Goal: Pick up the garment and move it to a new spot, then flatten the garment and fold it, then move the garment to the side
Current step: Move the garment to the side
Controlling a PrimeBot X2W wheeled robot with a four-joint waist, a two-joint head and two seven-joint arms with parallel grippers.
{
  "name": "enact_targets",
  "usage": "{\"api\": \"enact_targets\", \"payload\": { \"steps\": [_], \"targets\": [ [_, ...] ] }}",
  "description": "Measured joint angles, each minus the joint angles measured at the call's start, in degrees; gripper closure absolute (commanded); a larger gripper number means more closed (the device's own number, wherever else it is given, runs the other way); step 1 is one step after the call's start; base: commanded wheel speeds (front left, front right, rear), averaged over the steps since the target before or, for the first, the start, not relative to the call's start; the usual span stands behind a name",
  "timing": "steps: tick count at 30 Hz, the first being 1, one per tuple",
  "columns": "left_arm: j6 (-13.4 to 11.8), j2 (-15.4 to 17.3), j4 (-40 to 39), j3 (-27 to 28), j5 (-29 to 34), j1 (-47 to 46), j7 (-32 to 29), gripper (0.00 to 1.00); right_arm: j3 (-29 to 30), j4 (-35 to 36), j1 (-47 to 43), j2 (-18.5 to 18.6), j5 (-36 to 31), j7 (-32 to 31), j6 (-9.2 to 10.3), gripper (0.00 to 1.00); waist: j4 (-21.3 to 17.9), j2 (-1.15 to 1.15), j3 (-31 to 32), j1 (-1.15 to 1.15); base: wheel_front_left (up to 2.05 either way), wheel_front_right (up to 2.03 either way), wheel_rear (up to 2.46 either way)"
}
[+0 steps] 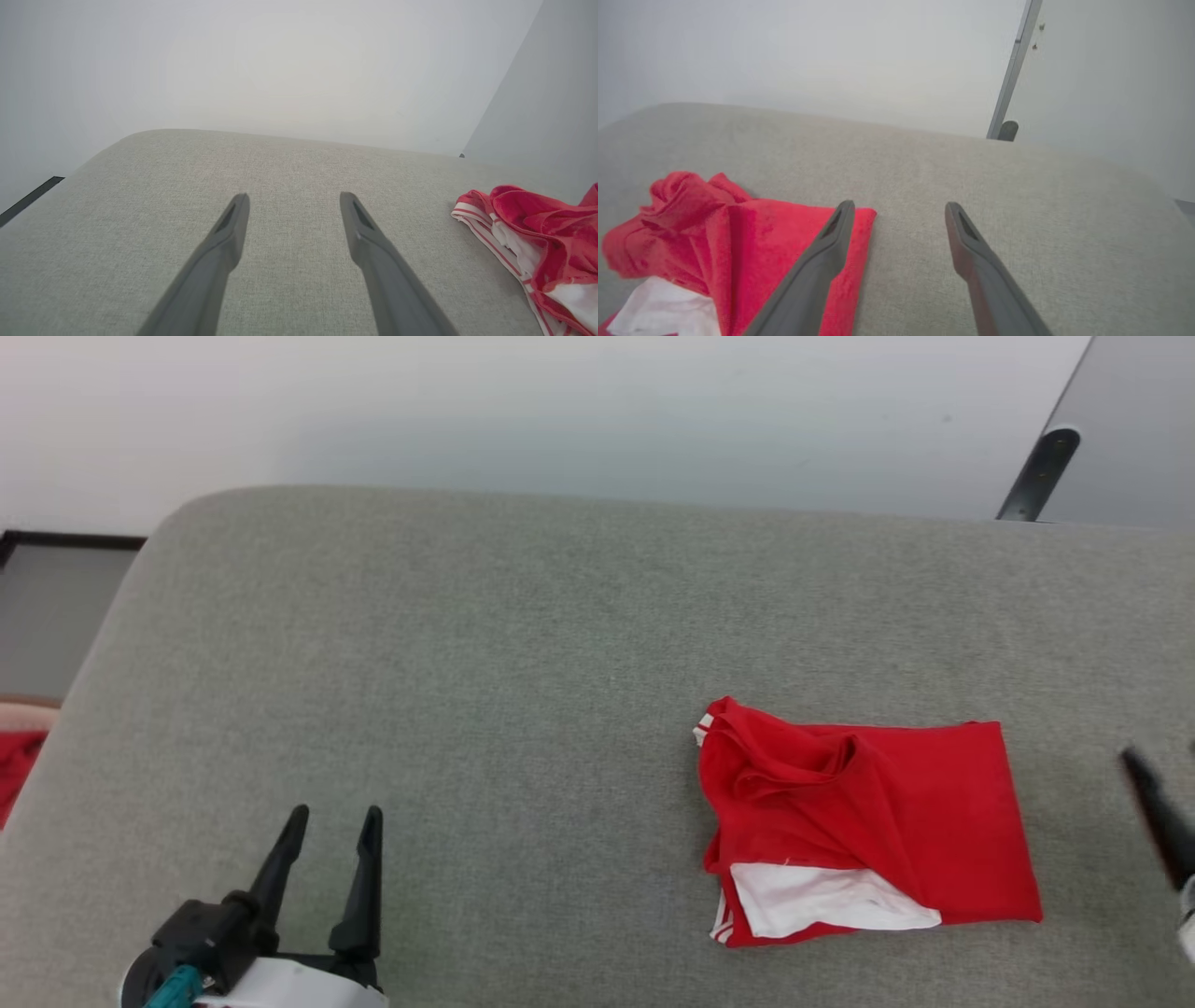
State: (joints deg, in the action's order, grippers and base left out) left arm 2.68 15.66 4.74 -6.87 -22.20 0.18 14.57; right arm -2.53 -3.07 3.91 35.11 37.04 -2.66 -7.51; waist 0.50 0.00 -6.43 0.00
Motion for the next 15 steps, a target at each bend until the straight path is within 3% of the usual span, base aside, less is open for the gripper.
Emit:
{"api": "enact_targets", "payload": {
  "steps": [4,9,15],
  "targets": [
    [0.0,-0.7,0.3,-0.5,-0.1,-0.4,0.1,0.00,-5.4,0.5,1.9,3.4,2.7,-13.3,0.00,0.00,0.8,0.00,-0.8,0.00,0.00,0.00,0.00],
    [0.4,-1.7,1.2,-1.0,-0.4,-1.8,0.1,0.00,-7.6,-0.6,4.8,5.2,6.0,-29.6,0.00,0.00,1.9,0.00,-2.5,0.00,0.00,0.00,0.00],
    [0.9,-2.9,2.0,-1.2,-0.5,-4.5,0.3,0.00,-6.9,-1.1,9.0,4.3,6.1,-39.6,0.00,0.00,3.2,0.00,-5.8,0.00,0.00,0.00,0.00]
  ]
}}
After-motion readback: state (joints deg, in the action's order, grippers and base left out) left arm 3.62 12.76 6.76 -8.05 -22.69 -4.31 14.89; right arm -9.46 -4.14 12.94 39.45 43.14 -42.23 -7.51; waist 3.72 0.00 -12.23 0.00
